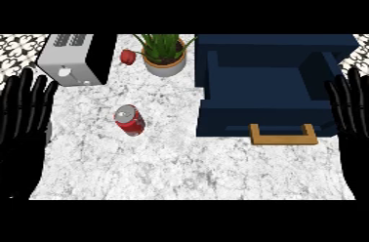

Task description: Pick up the can, place it into the drawer and close the drawer

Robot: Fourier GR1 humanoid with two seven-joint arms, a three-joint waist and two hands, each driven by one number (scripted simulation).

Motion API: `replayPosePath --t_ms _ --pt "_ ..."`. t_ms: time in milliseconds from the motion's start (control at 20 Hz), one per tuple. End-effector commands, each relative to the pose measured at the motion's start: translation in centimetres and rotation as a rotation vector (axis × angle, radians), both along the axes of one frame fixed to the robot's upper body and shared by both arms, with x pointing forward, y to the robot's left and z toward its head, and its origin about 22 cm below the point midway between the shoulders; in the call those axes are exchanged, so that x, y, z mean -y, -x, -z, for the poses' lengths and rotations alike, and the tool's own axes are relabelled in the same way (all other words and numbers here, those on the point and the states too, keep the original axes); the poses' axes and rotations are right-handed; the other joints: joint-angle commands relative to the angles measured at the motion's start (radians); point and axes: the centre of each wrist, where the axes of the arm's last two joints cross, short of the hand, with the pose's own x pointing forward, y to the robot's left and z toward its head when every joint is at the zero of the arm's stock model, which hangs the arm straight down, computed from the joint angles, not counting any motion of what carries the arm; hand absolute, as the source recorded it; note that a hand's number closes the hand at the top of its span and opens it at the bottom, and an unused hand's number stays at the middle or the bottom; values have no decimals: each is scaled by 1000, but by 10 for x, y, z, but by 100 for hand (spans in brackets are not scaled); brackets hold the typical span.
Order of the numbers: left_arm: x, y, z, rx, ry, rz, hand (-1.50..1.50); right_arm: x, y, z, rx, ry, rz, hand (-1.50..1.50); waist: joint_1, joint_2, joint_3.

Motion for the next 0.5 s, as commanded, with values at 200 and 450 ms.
replayPosePath --t_ms 200,450 --pt "37 9 5 13 25 -249 -150 -3 -11 4 21 -48 25 -150 8 16 23" --pt "19 8 38 -359 176 -513 -150 18 1 27 -252 -105 186 -150 3 19 23"
